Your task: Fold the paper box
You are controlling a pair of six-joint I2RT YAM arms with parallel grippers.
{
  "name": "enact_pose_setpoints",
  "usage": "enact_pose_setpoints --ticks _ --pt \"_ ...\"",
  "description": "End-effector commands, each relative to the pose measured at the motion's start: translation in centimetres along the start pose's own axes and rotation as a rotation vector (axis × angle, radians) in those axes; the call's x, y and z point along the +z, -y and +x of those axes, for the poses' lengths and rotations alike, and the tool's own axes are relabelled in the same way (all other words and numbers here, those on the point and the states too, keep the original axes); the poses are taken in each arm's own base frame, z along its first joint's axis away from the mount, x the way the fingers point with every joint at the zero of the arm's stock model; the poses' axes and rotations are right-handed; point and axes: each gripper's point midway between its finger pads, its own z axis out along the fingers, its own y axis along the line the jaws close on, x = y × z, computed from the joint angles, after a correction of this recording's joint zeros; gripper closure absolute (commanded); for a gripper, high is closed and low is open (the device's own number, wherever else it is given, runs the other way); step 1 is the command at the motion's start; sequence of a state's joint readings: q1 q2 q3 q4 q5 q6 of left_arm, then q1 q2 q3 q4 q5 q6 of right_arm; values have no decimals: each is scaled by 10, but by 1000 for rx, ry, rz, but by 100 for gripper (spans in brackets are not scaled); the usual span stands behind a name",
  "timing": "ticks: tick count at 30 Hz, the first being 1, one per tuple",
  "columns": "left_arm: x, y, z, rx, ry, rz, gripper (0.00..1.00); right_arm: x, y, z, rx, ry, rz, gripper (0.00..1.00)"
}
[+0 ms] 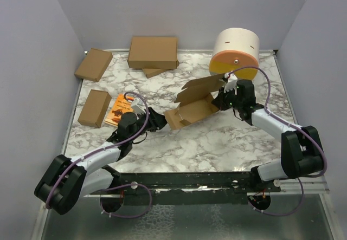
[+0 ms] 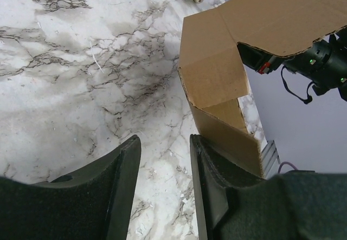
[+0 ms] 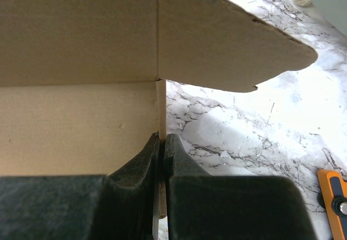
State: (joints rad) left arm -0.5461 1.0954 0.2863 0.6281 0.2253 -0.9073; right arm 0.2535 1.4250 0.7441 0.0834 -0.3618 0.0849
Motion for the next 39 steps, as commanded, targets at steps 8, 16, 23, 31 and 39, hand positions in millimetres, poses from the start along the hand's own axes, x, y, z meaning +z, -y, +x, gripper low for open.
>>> enact_pose_setpoints --ticks 8,16,23,31,39 --pt "5 19 -6 -5 8 71 56 4 8 -2 -11 21 34 99" --pt "14 23 -6 -3 -13 90 58 7 4 4 -23 3 23 99" --pt "22 29 -9 7 -22 106 58 9 5 6 -31 0 40 99" --pt "18 12 -4 -3 -38 14 54 9 16 5 -40 1 98 99" --pt "12 11 -5 11 -45 -12 52 12 17 10 -33 -14 102 99"
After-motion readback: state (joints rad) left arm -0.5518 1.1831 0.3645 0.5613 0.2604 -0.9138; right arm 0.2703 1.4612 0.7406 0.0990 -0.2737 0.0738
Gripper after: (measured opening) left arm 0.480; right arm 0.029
